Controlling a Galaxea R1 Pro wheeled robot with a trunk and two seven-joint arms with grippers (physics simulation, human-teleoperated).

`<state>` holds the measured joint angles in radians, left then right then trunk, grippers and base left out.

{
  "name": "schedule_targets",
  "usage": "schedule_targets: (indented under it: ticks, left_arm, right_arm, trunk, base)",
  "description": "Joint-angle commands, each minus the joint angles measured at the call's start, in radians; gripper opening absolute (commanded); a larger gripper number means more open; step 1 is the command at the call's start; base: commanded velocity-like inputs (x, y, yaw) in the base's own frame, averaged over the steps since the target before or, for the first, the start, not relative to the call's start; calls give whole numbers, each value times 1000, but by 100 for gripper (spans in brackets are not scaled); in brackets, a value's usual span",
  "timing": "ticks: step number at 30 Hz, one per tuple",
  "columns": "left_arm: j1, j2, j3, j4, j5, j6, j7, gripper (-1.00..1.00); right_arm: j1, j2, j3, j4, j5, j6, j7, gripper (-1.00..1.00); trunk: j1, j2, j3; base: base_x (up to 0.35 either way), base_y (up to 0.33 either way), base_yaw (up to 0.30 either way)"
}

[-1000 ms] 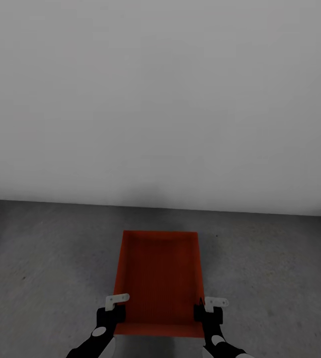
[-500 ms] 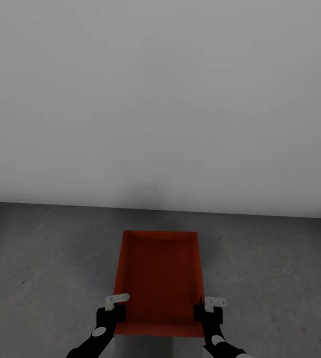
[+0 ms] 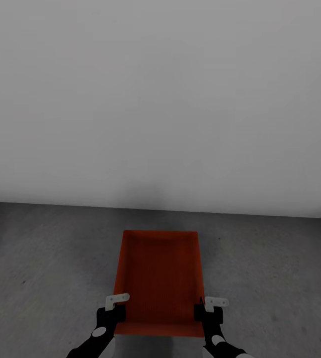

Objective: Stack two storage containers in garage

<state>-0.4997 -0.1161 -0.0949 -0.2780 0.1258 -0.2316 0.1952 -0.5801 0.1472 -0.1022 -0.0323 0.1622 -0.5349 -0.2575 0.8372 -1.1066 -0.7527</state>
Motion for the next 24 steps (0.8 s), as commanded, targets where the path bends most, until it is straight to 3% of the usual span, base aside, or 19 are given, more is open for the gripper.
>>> schedule_targets:
  ticks: [1, 11, 19, 24]
  left_arm:
    - [0, 1, -6, 3, 15, 34, -12, -100]
    - [0, -2, -6, 5, 18, 35, -5, -100]
    - [0, -2, -5, 4, 18, 34, -5, -100]
    - [0, -2, -5, 3, 20, 34, -5, -100]
  right_arm:
    - [-1, -2, -5, -1, 13, -43, 3, -100]
    - [-1, -1, -5, -1, 13, -43, 3, -100]
    - [-1, -2, -5, -2, 11, -43, 3, -100]
    - [-1, -2, -5, -1, 11, -43, 3, -100]
  trunk:
    - [0, 0, -1]
    - [0, 0, -1]
    - [31, -56, -26]
    - [31, -56, -26]
  base:
    - [0, 0, 0]
    - [0, 0, 0]
    - [0, 0, 0]
    - [0, 0, 0]
